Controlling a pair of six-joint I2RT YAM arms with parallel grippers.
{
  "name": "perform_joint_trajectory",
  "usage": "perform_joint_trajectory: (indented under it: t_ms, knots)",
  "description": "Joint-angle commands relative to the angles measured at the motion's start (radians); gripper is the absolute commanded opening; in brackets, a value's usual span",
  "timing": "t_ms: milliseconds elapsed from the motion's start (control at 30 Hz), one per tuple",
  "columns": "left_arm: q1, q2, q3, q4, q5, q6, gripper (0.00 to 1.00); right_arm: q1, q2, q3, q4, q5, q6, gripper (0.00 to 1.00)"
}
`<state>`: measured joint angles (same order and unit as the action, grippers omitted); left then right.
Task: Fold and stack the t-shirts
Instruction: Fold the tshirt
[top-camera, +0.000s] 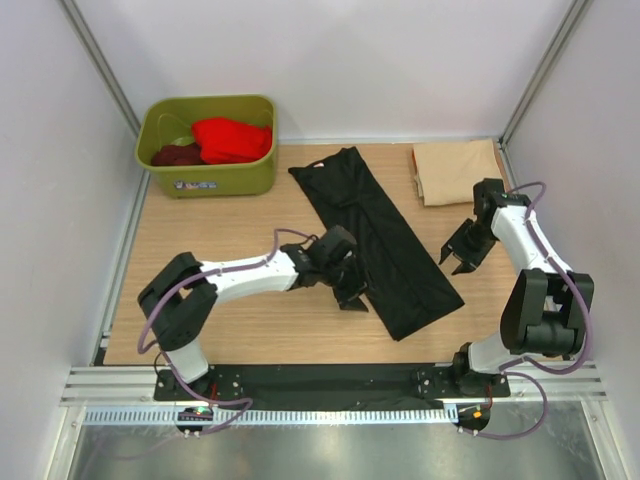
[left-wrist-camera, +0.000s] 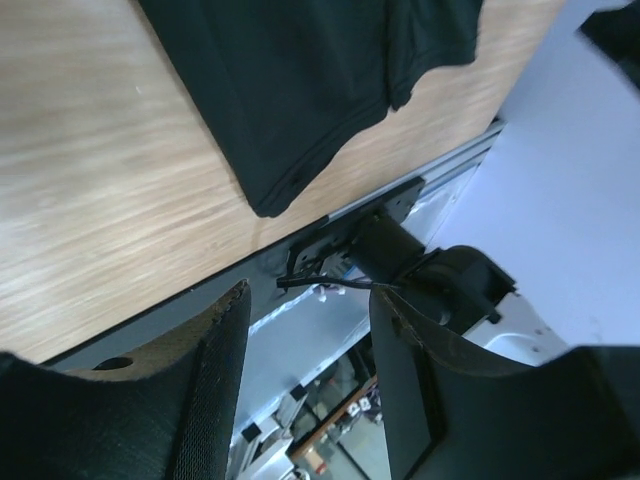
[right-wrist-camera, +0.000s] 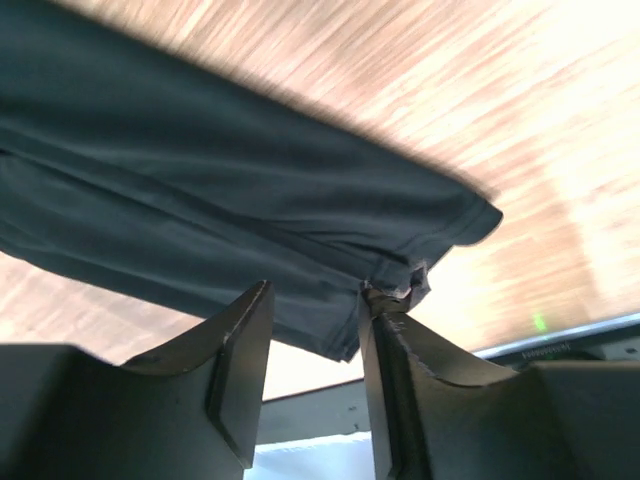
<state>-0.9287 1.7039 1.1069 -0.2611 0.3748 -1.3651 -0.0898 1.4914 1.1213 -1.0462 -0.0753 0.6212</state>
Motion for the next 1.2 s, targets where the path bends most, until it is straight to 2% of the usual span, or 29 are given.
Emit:
perform_joint_trajectory:
  t_ms: [0,100,300,433,733,1000,1167]
  knots:
    - [-0.061,0.037,0.028,0.092,-0.022,-0.086,0.54,-0.039,0.013,-0.032,0.037,-0.035,0.000,0.45]
    - [-0.081,0.065,0.004,0.123,-0.033,-0.114,0.56,-0.071,0.015,-0.078,0.090,-0.043,0.017,0.43]
    - [-0.090,0.112,-0.074,0.247,-0.007,-0.201,0.56,-0.077,0.006,-0.150,0.091,0.052,0.009,0.42]
    - [-0.101,0.132,-0.068,0.246,-0.017,-0.200,0.56,-0.100,0.000,-0.192,0.104,0.126,-0.003,0.41]
    - [-0.113,0.149,-0.084,0.229,-0.027,-0.216,0.55,-0.107,0.001,-0.310,0.179,0.123,0.006,0.38]
    - [-0.131,0.183,-0.062,0.227,-0.031,-0.229,0.55,-0.107,-0.034,-0.302,0.153,0.149,0.003,0.40]
    - [-0.145,0.186,-0.053,0.227,-0.046,-0.230,0.54,-0.108,-0.063,-0.282,0.133,0.200,0.002,0.46]
